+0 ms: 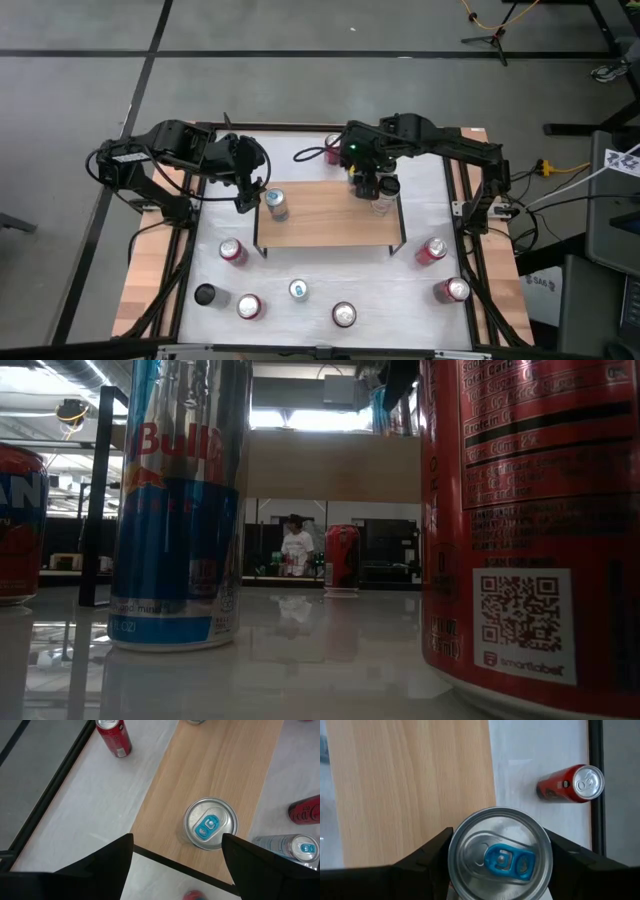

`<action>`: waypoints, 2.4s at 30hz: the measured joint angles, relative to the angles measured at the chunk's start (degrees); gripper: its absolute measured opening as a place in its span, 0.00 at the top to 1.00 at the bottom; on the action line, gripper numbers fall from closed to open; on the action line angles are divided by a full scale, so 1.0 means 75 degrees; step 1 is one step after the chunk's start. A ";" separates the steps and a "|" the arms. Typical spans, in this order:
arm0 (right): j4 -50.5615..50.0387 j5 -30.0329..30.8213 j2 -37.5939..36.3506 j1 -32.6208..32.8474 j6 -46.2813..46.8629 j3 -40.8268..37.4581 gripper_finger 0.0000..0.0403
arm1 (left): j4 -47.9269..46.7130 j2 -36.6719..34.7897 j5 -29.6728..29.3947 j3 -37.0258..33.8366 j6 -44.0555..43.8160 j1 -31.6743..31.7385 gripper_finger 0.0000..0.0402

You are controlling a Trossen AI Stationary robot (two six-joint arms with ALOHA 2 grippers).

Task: Place canned beverage on shelf
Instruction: Adjust the right blue soda can on the shelf

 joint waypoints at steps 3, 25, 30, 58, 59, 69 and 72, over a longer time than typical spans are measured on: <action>0.0040 0.0000 0.0000 0.0000 -0.0013 0.0000 0.41 | 0.0000 0.0000 0.0000 0.0000 0.0000 0.0001 0.26; 0.0135 -0.0527 -0.0006 0.0003 -0.1525 0.0000 0.41 | 0.0000 0.0000 0.0000 0.0000 0.0000 0.0001 0.26; 0.0149 -0.0609 0.0052 0.0000 -0.2018 0.0003 0.41 | 0.0000 0.0000 0.0000 0.0000 0.0000 0.0001 0.26; 0.0329 -0.0659 0.0076 0.0012 -0.2178 -0.0146 0.41 | 0.0059 0.0000 0.0000 0.0000 0.0002 0.0001 0.26; 0.0329 -0.0659 0.0076 0.0012 -0.2178 -0.0147 0.41 | 0.0058 0.0000 0.0003 0.0000 0.0000 0.0002 0.26; 0.0326 -0.0659 0.0082 0.0012 -0.2177 -0.0149 0.41 | 0.0058 0.0000 0.0003 0.0000 0.0000 0.0000 0.26; 0.0324 -0.0656 0.0085 0.0012 -0.2175 -0.0152 0.41 | 0.0058 0.0000 0.0002 0.0000 0.0000 0.0001 0.26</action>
